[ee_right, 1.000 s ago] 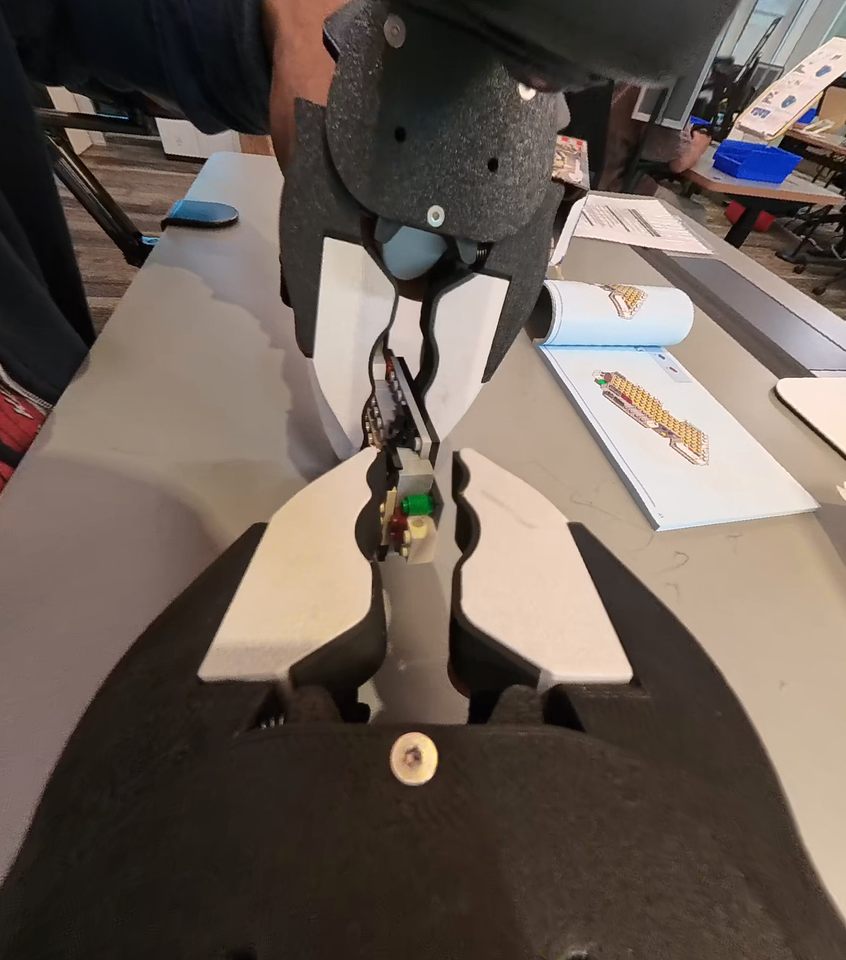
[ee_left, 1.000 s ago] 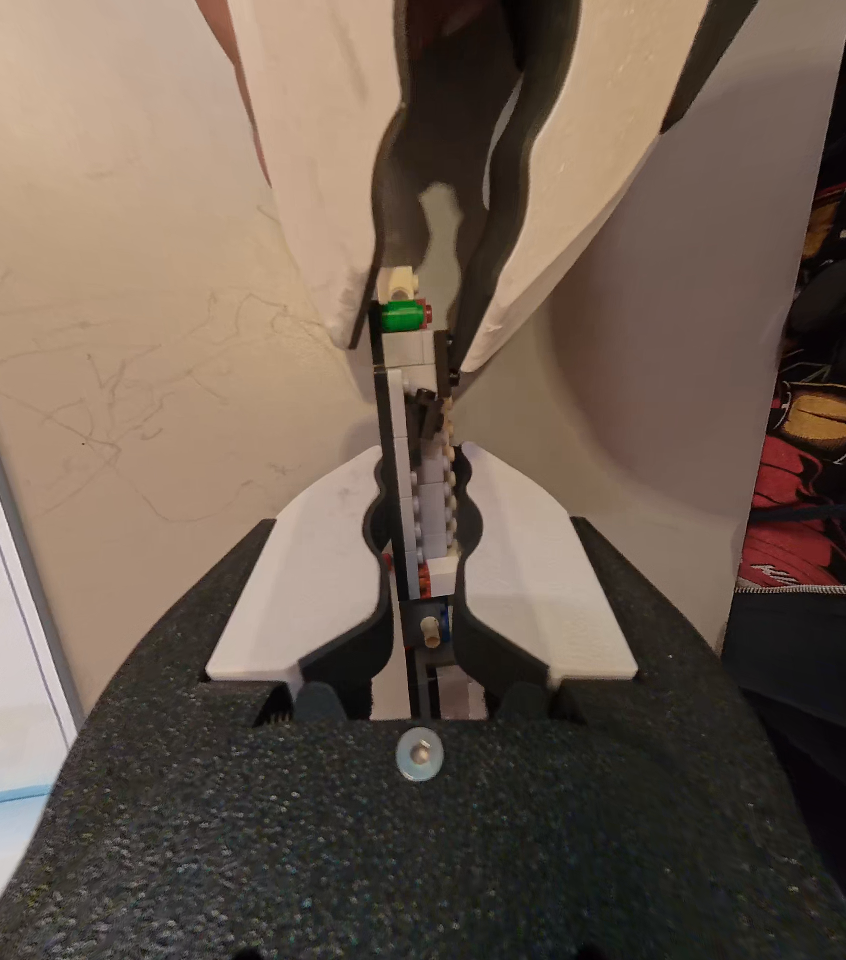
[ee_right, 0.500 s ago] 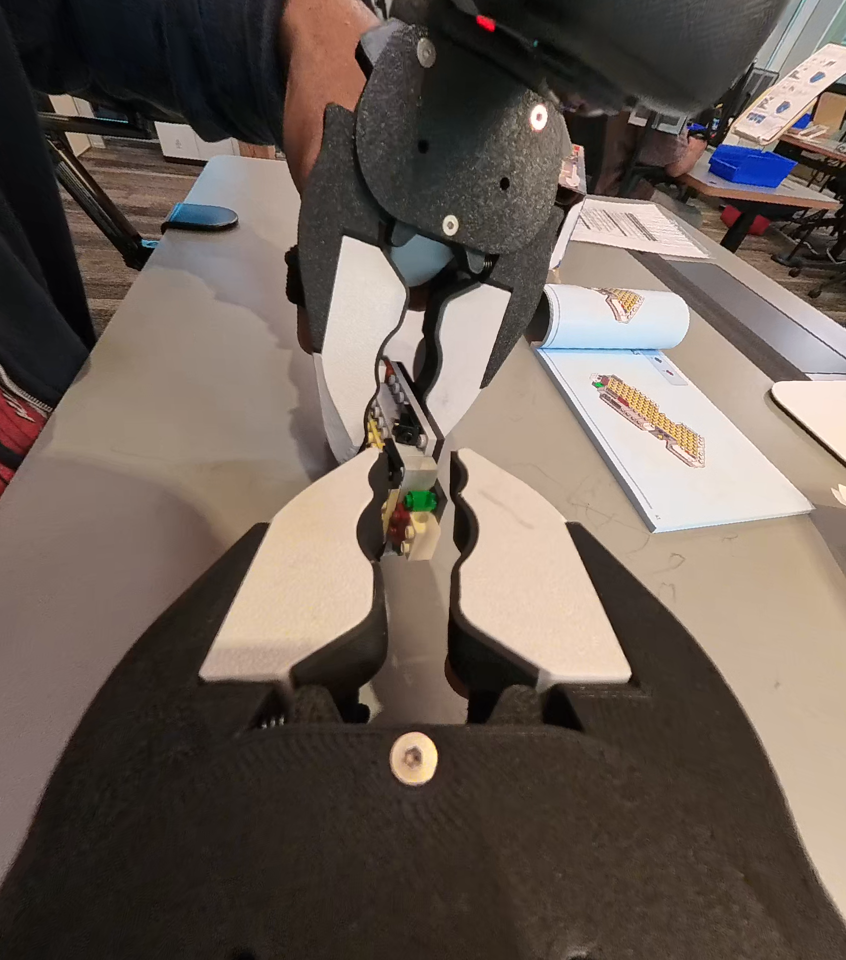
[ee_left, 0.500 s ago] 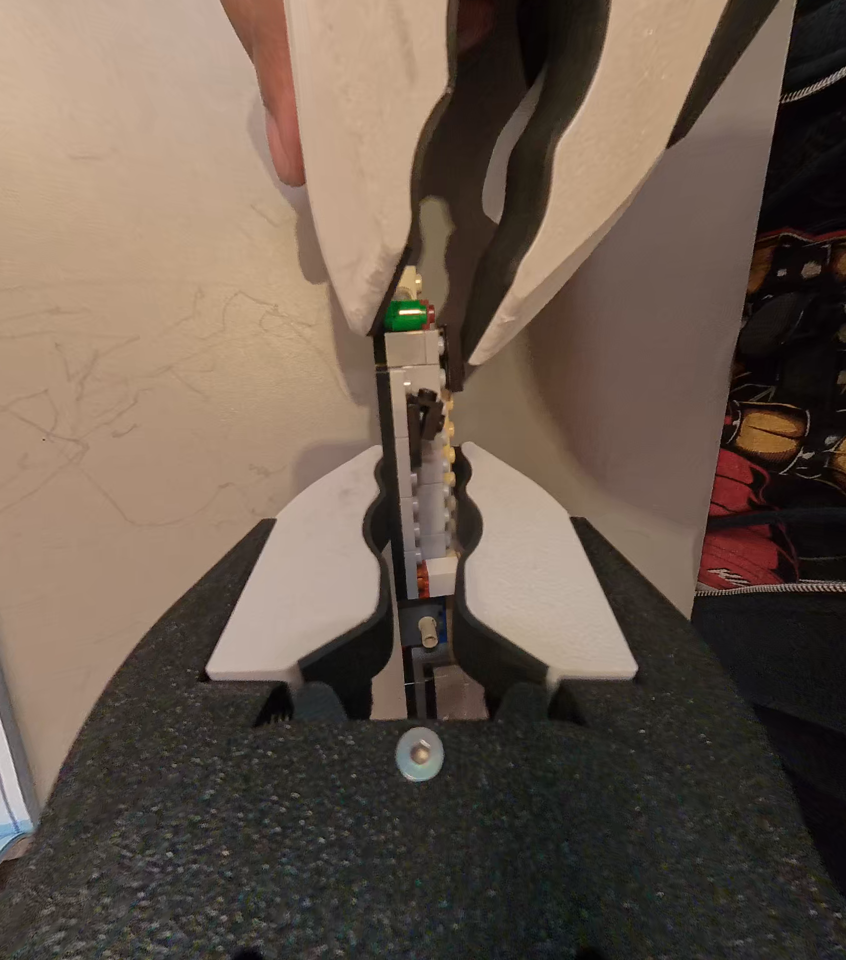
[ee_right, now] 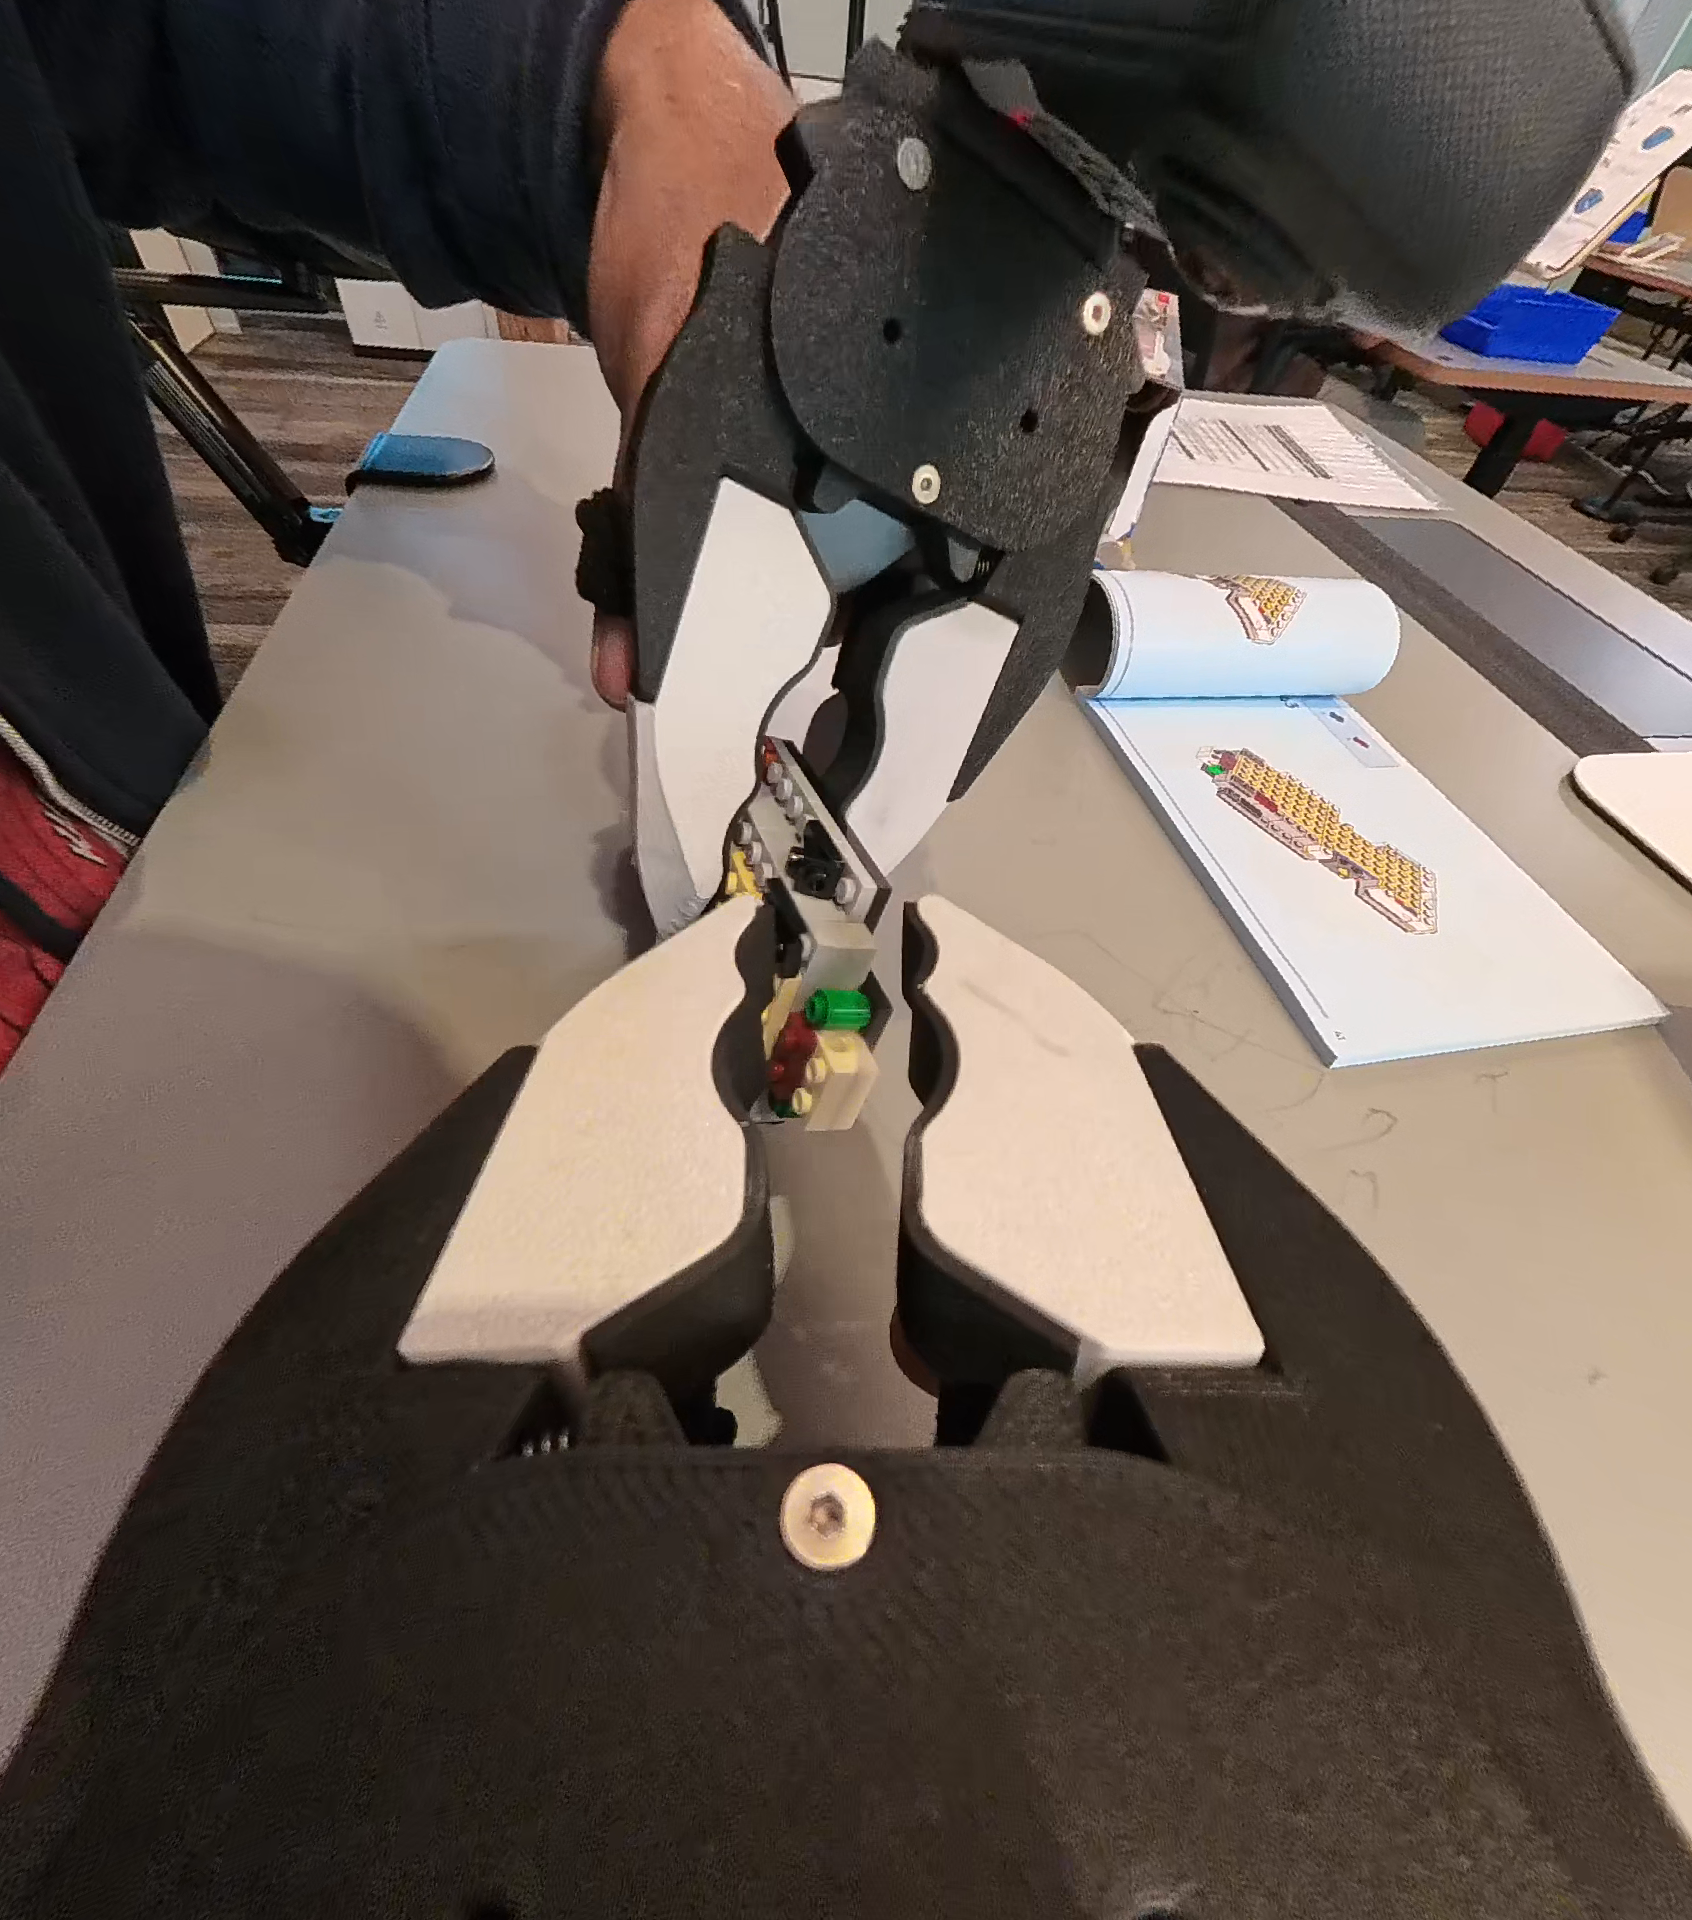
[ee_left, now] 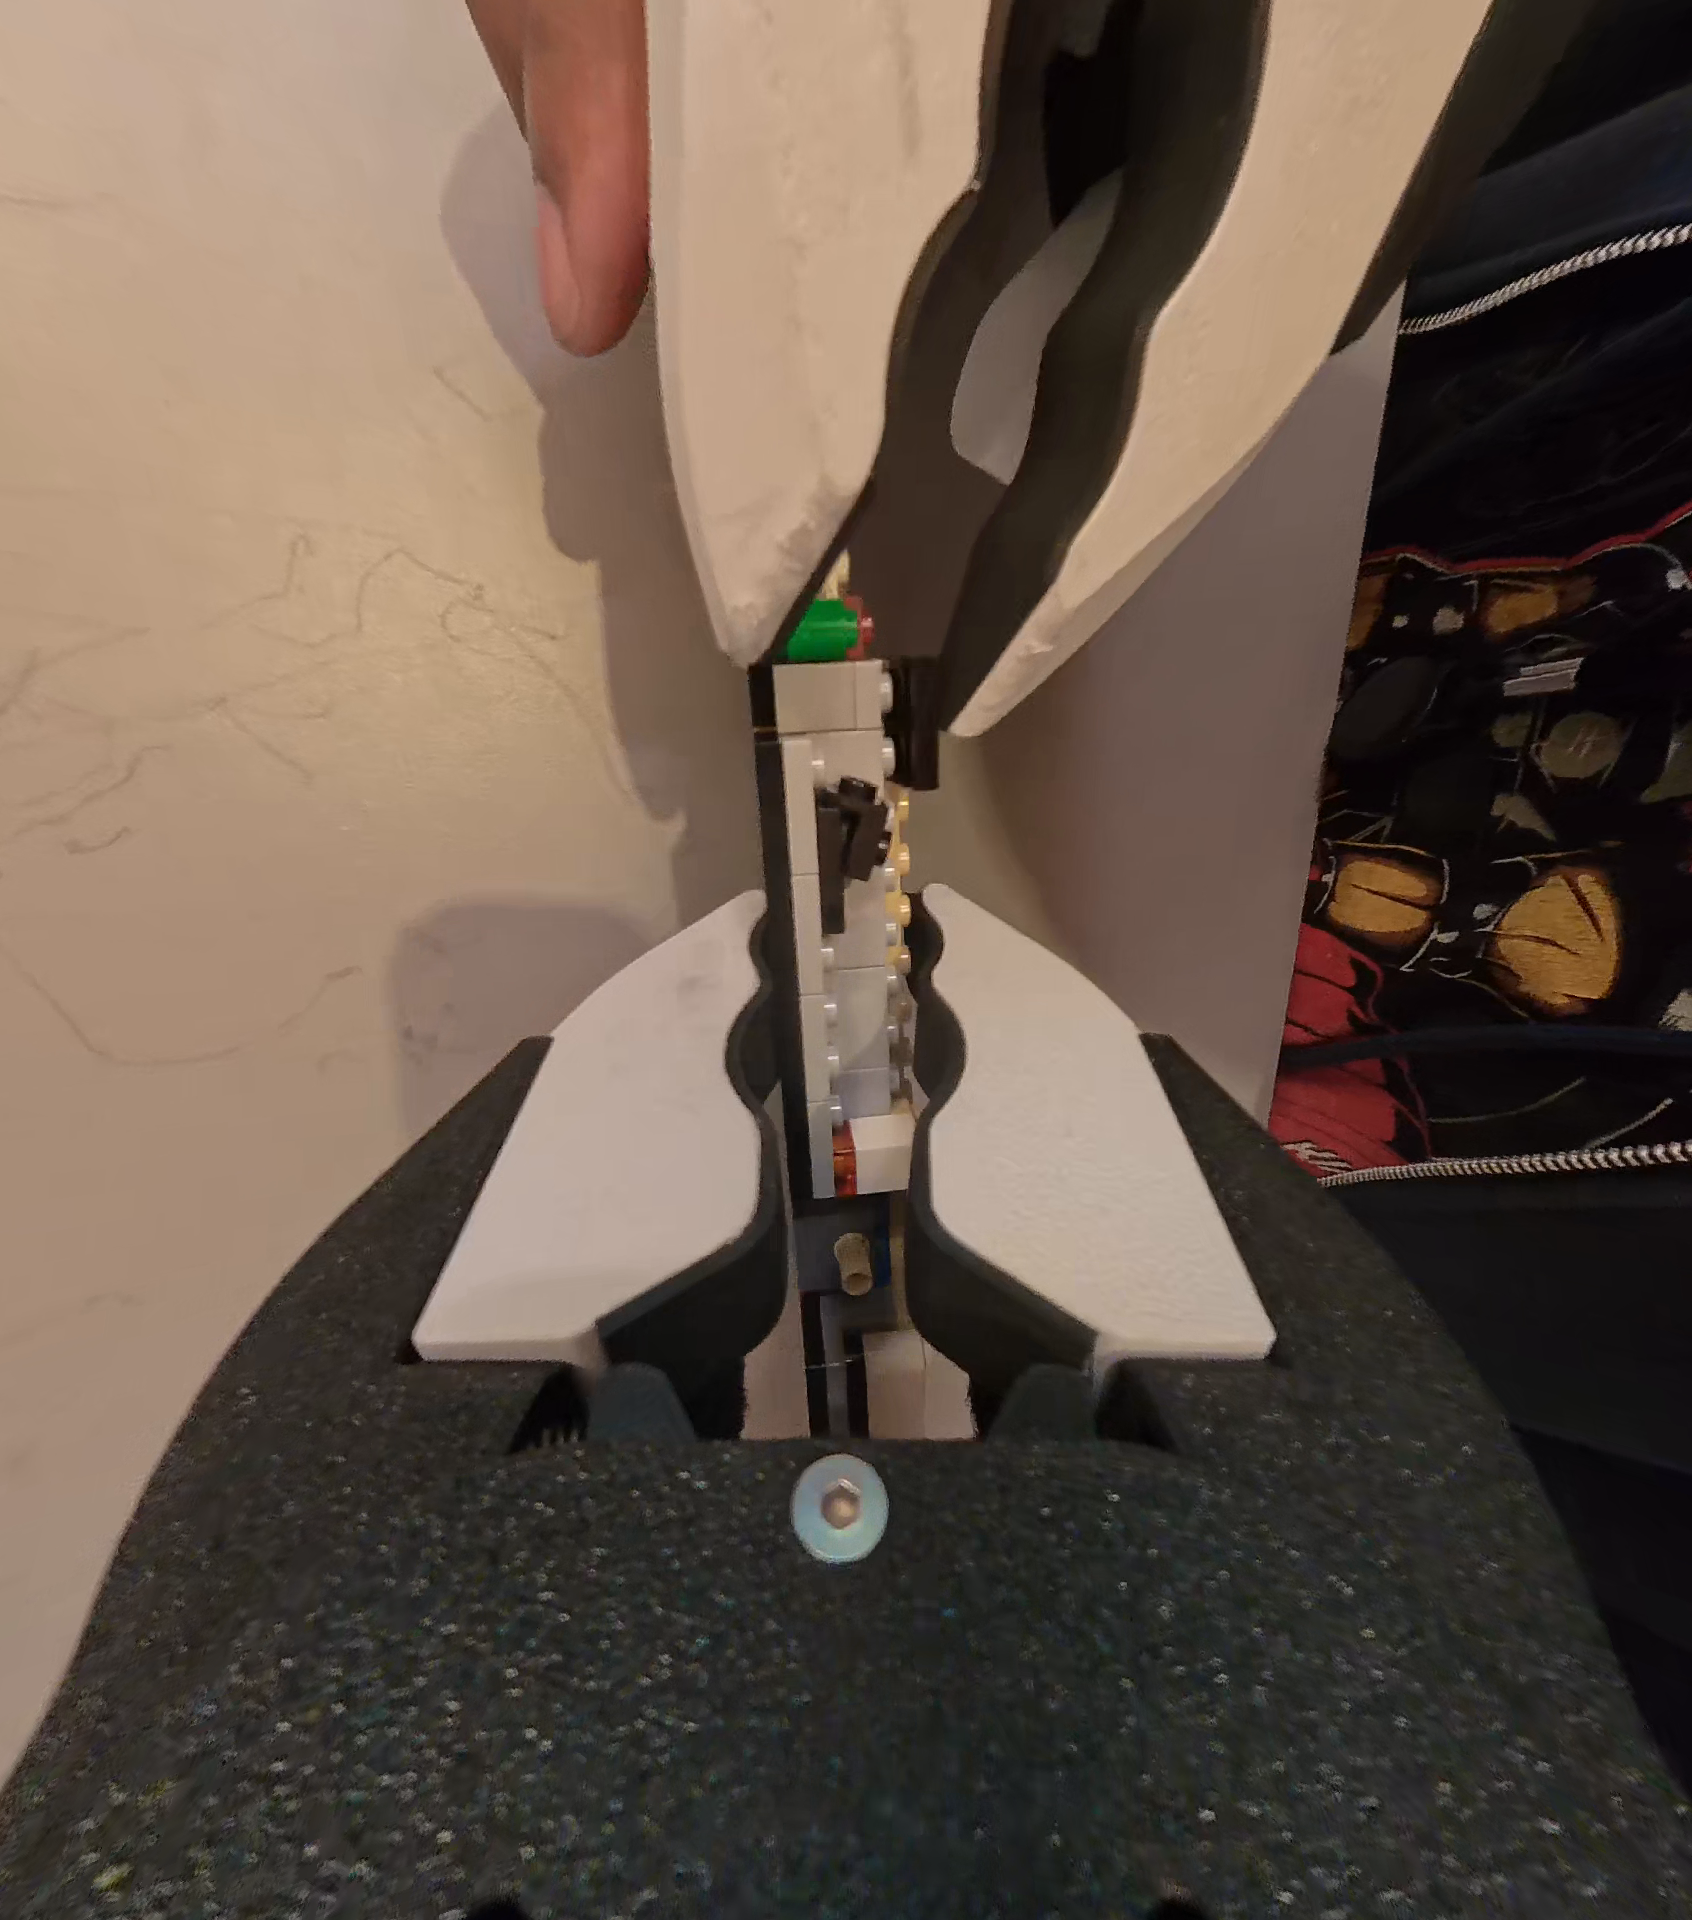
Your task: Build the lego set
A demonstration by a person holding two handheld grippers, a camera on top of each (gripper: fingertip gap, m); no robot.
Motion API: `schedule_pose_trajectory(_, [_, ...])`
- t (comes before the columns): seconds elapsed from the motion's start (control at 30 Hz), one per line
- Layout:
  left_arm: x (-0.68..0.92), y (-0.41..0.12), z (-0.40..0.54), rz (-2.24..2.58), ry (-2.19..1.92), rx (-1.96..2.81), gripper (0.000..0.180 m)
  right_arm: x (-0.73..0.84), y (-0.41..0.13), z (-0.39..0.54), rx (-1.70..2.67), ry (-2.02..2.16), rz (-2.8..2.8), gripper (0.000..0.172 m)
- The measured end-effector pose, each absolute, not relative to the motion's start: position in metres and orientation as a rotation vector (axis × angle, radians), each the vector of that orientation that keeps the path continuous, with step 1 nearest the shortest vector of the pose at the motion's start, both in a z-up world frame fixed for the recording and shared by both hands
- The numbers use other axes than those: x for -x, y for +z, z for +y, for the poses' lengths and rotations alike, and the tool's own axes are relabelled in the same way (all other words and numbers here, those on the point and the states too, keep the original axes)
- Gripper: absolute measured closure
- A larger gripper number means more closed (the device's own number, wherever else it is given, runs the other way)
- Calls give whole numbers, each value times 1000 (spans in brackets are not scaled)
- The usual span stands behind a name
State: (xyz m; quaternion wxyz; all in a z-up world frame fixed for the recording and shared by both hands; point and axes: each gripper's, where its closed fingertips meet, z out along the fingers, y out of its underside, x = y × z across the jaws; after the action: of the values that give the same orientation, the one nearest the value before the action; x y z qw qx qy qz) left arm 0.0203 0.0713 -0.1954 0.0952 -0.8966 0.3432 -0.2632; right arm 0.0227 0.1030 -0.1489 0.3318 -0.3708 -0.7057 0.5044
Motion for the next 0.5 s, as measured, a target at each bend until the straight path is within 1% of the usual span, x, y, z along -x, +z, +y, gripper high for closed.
schedule_pose_trajectory(0.5, [-24, -194, 69, 947, -886, 2655, 159, -21, -148, 104, 1013, 1371, -1819, 148])
